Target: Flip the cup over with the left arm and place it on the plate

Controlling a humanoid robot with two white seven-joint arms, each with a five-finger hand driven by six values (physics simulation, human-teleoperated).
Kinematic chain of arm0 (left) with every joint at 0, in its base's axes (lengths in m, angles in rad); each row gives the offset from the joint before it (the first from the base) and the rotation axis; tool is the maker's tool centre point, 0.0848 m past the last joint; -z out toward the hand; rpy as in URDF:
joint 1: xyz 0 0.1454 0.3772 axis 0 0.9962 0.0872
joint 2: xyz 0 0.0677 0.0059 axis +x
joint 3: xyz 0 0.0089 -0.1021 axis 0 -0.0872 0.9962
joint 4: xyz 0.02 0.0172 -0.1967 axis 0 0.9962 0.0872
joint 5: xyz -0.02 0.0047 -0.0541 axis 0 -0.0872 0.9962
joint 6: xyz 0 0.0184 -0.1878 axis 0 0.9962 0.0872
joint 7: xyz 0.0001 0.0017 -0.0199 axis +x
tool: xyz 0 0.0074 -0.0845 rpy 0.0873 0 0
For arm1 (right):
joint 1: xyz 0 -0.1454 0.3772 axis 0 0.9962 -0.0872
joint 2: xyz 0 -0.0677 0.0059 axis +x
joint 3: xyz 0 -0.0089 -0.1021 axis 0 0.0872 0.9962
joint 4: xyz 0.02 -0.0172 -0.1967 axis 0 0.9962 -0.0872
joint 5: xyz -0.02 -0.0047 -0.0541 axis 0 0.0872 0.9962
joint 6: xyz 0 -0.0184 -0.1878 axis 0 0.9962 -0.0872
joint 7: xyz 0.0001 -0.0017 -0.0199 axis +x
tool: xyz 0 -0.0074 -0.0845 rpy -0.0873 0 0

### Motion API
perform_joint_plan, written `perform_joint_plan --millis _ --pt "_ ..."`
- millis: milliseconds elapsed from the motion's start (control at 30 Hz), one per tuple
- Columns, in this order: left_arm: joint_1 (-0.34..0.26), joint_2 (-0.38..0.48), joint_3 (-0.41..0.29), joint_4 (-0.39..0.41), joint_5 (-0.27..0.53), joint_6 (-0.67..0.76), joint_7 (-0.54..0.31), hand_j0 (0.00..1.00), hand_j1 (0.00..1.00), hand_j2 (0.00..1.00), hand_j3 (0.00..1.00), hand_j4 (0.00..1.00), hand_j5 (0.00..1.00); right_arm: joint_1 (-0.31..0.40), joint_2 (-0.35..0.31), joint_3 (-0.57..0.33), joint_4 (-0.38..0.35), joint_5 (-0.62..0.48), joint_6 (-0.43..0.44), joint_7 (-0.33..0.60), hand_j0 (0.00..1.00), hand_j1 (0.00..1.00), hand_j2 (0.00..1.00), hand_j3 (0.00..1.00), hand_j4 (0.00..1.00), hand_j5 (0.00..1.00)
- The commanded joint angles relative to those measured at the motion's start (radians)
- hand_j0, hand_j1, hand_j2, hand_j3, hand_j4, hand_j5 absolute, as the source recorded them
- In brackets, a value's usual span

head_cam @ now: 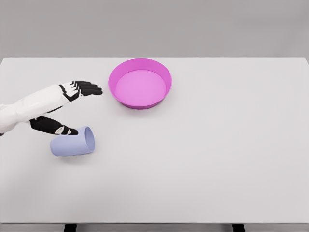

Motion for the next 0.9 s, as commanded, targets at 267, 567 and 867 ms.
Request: perform_joint_plan --millis 267,567,867 --pt "0.057 -0.007 -0.003 0.0 0.191 0.0 -0.146 1.0 1.0 1.0 1.0 1.0 1.0 0.0 0.0 0.0 0.0 0.0 0.0 0.0 1.0 1.0 1.0 1.0 1.0 1.0" --pt "0.094 -0.015 0.006 0.0 0.178 0.019 -0.144 1.0 1.0 1.0 1.0 1.0 1.0 0.0 0.0 0.0 0.0 0.0 0.0 0.0 1.0 1.0 1.0 1.0 1.0 1.0" --pt "0.101 -0.014 0.011 -0.002 0.129 0.266 -0.147 1.0 1.0 1.0 1.0 1.0 1.0 0.0 0.0 0.0 0.0 0.0 0.0 0.0 1.0 1.0 1.0 1.0 1.0 1.0"
